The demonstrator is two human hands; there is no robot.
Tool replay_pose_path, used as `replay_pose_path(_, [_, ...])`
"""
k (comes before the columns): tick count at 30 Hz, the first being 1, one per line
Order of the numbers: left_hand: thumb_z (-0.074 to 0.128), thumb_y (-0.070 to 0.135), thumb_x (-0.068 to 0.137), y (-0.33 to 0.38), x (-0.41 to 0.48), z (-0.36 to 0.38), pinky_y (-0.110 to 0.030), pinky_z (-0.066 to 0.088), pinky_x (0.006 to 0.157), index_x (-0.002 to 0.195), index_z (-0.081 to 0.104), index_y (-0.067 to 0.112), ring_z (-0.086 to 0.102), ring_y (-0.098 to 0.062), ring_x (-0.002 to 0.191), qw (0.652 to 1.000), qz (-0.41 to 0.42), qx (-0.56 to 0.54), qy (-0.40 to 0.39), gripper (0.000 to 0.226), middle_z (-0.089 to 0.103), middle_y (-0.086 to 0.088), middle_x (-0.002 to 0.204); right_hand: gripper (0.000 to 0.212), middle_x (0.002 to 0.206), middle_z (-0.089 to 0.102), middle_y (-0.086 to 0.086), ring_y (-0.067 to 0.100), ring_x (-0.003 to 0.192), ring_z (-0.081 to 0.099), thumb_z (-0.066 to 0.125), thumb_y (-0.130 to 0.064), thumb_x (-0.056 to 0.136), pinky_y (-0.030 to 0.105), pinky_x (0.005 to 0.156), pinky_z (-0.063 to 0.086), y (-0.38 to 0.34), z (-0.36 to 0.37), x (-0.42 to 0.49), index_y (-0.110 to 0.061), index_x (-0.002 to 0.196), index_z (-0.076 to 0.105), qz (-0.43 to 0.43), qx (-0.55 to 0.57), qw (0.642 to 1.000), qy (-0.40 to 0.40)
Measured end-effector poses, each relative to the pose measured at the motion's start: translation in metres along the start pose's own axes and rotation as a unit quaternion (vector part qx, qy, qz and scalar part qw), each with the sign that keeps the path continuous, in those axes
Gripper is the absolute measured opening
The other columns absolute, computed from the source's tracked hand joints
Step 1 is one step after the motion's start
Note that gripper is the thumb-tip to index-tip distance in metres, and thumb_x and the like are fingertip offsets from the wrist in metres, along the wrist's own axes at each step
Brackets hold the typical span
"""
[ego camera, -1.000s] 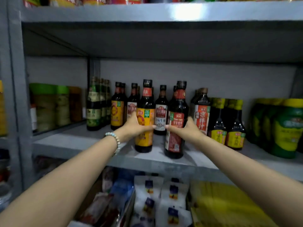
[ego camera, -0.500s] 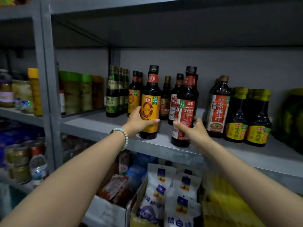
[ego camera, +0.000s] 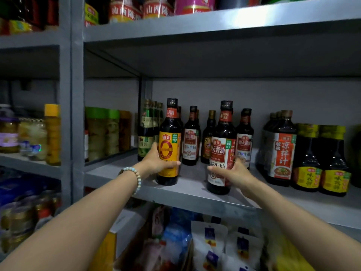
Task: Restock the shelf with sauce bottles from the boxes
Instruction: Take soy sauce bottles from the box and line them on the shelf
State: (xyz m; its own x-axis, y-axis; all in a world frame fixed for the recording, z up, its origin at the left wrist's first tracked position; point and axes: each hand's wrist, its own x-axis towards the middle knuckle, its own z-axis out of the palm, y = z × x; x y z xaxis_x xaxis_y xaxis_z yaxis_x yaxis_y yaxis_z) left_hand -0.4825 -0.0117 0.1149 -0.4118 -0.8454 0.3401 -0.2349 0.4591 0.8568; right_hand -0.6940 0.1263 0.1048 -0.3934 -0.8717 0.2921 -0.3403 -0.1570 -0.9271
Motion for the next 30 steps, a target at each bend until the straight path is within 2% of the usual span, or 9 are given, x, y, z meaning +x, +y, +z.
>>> replay_pose_path(3, [0.088,0.024,0.06,-0.013,0.019,-0.019,-0.046,0.041,0.104,0.137,0.026,0.018,0.052,-0.022,0.118,1.0,0.011,0.004,-0.027,0.099,0.051,-0.002,0.129,0.048,0.109,0.067,0.008,0.021,0.097,0.064,0.077,-0.007,0.073,0.036,0.084,0.05,-0.012,0.017,0.006,-0.016,0.114,0.054,0.03,0.029,0.999,-0.031])
replay_pose_path(5, [0.087,0.024,0.061,-0.022,0.03,-0.028,-0.045,0.041,0.105,0.136,0.026,0.018,0.051,-0.021,0.119,0.999,0.016,0.002,-0.043,0.097,0.051,-0.002,0.128,0.038,0.106,0.068,0.009,0.021,0.095,0.064,0.072,0.0,0.076,0.031,0.075,0.05,-0.019,0.03,0.011,-0.015,0.107,0.058,0.044,0.035,0.997,-0.047])
replay_pose_path(9, [0.087,0.037,0.058,-0.035,0.049,-0.037,-0.042,0.042,0.103,0.14,0.023,0.019,0.051,-0.02,0.12,0.997,0.04,0.024,-0.057,0.105,0.051,0.0,0.129,0.035,0.102,0.069,0.001,0.014,0.095,0.065,0.076,-0.012,0.076,0.017,0.065,0.049,-0.024,0.055,0.021,-0.019,0.105,0.059,0.027,-0.016,0.999,-0.041])
replay_pose_path(12, [0.08,0.055,0.057,-0.042,0.061,-0.042,-0.041,0.039,0.106,0.146,0.015,0.023,0.048,-0.02,0.125,0.992,0.047,0.051,-0.105,0.115,0.046,0.0,0.138,0.03,0.095,0.068,-0.005,0.007,0.089,0.064,0.076,-0.011,0.077,0.018,0.075,0.049,-0.023,0.067,0.029,-0.024,0.097,0.058,0.009,-0.022,1.0,-0.02])
replay_pose_path(15, [0.075,0.041,0.074,-0.042,0.062,-0.051,-0.035,0.037,0.105,0.145,0.024,0.023,0.046,-0.019,0.126,0.981,0.026,0.025,-0.19,0.089,0.045,0.0,0.14,0.038,0.097,0.063,-0.008,0.004,0.087,0.06,0.076,-0.012,0.076,0.03,0.09,0.044,-0.025,0.072,0.037,-0.022,0.103,0.051,0.018,-0.027,0.999,-0.024])
replay_pose_path(17, [0.077,0.03,0.074,-0.045,0.066,-0.058,-0.035,0.039,0.104,0.142,0.028,0.024,0.049,-0.018,0.123,0.978,0.017,0.007,-0.209,0.084,0.049,-0.001,0.138,0.061,0.103,0.06,-0.007,0.012,0.095,0.06,0.08,-0.016,0.072,0.033,0.094,0.044,-0.024,0.074,0.046,-0.018,0.12,0.041,0.024,-0.036,0.999,-0.012])
replay_pose_path(23, [0.077,0.024,0.074,-0.041,0.075,-0.044,-0.031,0.038,0.099,0.14,0.028,0.022,0.046,-0.02,0.127,0.989,0.041,0.016,-0.143,0.082,0.047,-0.002,0.138,0.082,0.123,0.056,0.001,0.015,0.106,0.054,0.08,-0.021,0.074,0.032,0.092,0.045,-0.013,0.094,0.072,-0.012,0.137,0.027,-0.009,-0.062,0.997,0.046])
replay_pose_path(27, [0.077,0.023,0.075,-0.041,0.087,-0.024,-0.033,0.039,0.102,0.138,0.032,0.019,0.048,-0.021,0.126,0.994,0.047,0.005,-0.103,0.078,0.05,-0.003,0.138,0.072,0.115,0.053,-0.007,0.01,0.107,0.051,0.074,-0.02,0.08,0.027,0.092,0.043,-0.012,0.099,0.085,-0.019,0.135,0.028,-0.029,-0.075,0.996,0.027])
replay_pose_path(30, [0.075,0.021,0.077,-0.043,0.092,-0.019,-0.028,0.039,0.095,0.14,0.03,0.017,0.047,-0.02,0.126,0.995,0.045,-0.022,-0.09,0.077,0.048,-0.002,0.138,0.064,0.118,0.056,-0.008,0.01,0.107,0.053,0.072,-0.02,0.083,0.022,0.087,0.046,-0.005,0.091,0.09,-0.025,0.133,0.032,-0.025,-0.064,0.998,0.002])
